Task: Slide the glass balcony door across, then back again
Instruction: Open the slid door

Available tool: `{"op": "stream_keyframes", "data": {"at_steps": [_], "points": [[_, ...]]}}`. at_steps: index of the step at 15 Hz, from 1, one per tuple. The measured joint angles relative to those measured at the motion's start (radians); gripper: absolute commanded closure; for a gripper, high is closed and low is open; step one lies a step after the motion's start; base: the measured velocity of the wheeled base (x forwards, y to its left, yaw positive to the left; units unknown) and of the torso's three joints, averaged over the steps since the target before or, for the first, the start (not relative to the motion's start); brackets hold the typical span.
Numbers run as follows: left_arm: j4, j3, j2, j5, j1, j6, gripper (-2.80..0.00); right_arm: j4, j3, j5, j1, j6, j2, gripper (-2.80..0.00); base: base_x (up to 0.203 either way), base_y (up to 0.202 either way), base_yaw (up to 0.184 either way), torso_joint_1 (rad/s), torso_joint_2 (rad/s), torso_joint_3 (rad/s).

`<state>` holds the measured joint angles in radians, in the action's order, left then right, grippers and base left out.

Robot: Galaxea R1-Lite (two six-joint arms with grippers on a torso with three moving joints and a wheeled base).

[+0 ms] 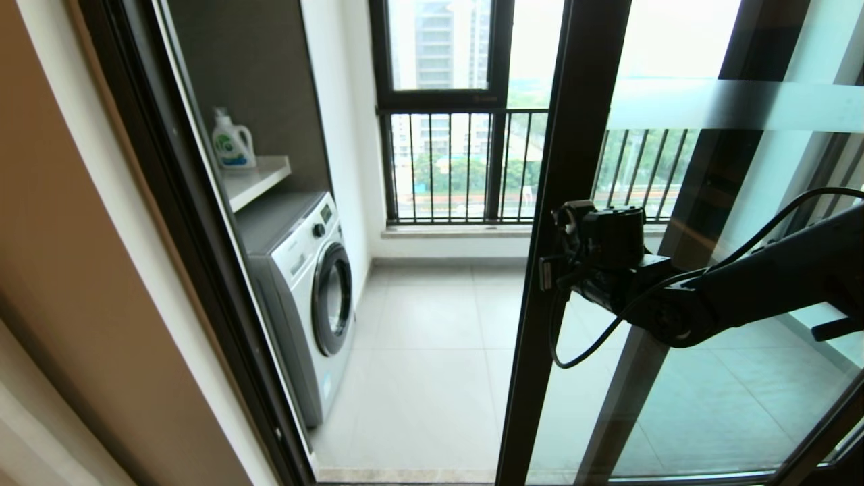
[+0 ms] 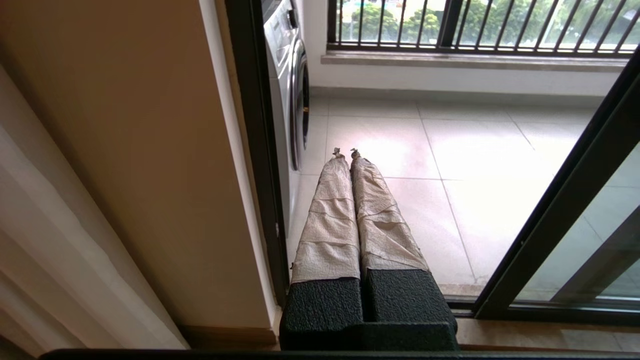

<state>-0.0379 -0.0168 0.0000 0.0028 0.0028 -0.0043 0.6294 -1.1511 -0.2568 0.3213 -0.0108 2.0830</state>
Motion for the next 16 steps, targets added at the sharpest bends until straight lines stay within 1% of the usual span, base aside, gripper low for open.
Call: {"op": "stream_keyframes", "data": {"at_steps": [5,8,16], "points": [[0.000,0.000,0.000,0.000,0.000,0.000,0.00,0.055,0.041,0.004,-0.038,-0.012,-0.022,0.00,0.000,0.000,0.000,0.000,0.00,0.000],[0.000,0.000,0.000,0.000,0.000,0.000,0.00,0.092,0.071,0.010,-0.077,-0.022,-0.026,0.00,0.000,0.000,0.000,0.000,0.00,0.000],[0.000,0.000,0.000,0.000,0.000,0.000,0.00,0.135,0.123,0.053,-0.171,-0.020,-0.042,0.00,0.000,0.000,0.000,0.000,0.00,0.000]]}}
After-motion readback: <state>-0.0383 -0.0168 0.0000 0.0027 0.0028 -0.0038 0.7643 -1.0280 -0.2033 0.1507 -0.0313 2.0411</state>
